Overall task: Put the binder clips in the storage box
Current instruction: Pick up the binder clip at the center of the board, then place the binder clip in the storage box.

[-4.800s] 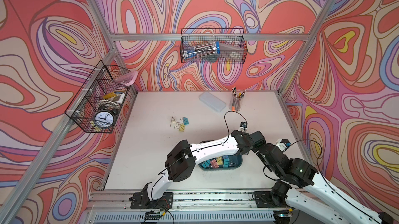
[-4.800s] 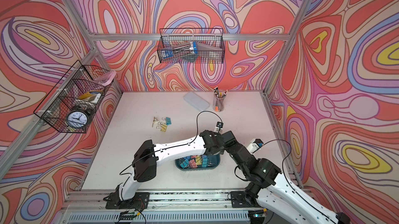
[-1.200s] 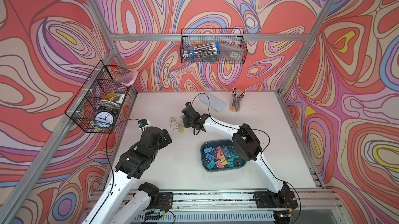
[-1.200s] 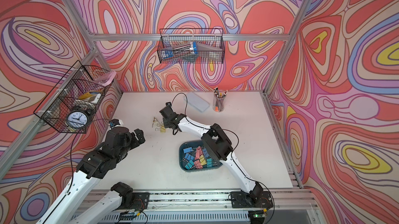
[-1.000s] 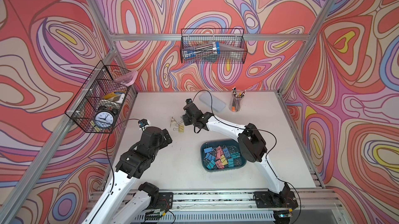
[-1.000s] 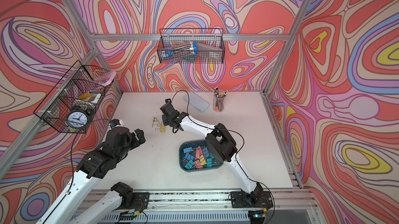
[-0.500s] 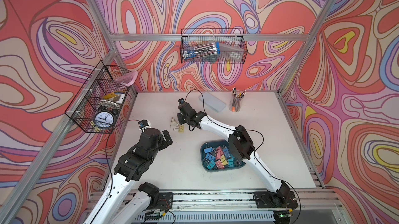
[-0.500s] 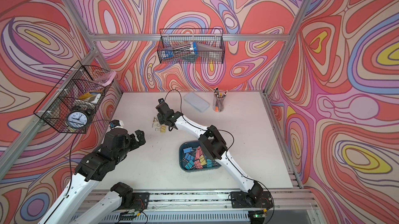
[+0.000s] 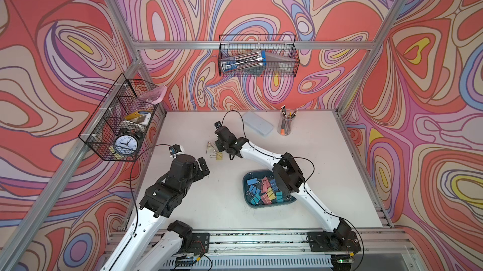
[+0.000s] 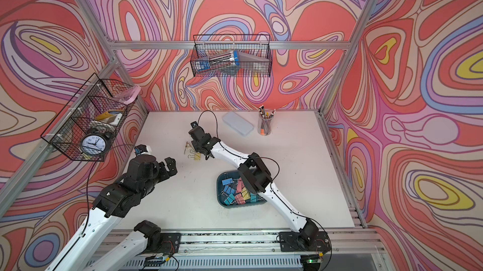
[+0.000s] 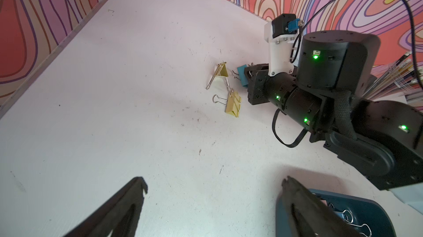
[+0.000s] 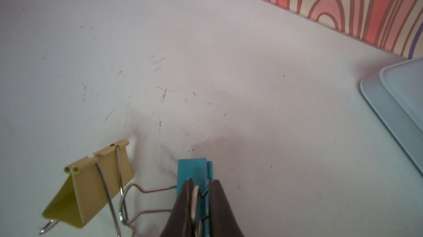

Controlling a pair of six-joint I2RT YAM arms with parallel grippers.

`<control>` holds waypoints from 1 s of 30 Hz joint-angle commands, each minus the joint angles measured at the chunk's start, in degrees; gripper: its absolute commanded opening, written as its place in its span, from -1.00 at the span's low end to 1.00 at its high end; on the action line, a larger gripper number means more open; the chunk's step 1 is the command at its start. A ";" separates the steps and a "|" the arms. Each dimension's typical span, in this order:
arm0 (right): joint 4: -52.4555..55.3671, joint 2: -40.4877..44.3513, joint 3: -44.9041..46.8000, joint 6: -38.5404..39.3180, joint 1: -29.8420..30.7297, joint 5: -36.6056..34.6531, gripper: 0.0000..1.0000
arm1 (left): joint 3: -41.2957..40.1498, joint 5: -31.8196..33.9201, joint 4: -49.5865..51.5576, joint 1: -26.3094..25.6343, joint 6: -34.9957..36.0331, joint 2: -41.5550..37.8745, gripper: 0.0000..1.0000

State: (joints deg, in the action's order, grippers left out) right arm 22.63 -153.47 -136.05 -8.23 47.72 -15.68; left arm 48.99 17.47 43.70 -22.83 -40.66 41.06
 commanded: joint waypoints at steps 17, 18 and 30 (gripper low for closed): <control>-12.24 29.75 29.12 -11.62 0.26 3.87 -1.00 | -4.91 -12.95 -12.14 0.25 8.70 -6.46 0.98; -12.79 32.71 31.97 -12.46 0.25 3.82 -1.00 | -5.62 -15.32 -13.98 0.24 9.57 -7.20 0.97; -8.95 67.72 65.62 -25.50 0.24 -0.68 -1.00 | -9.61 -33.60 -27.67 0.25 12.10 -6.00 0.97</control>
State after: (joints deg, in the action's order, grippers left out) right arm 10.28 -90.70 -75.75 -28.01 47.72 -13.76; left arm 39.88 -10.59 21.30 -22.83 -30.02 34.48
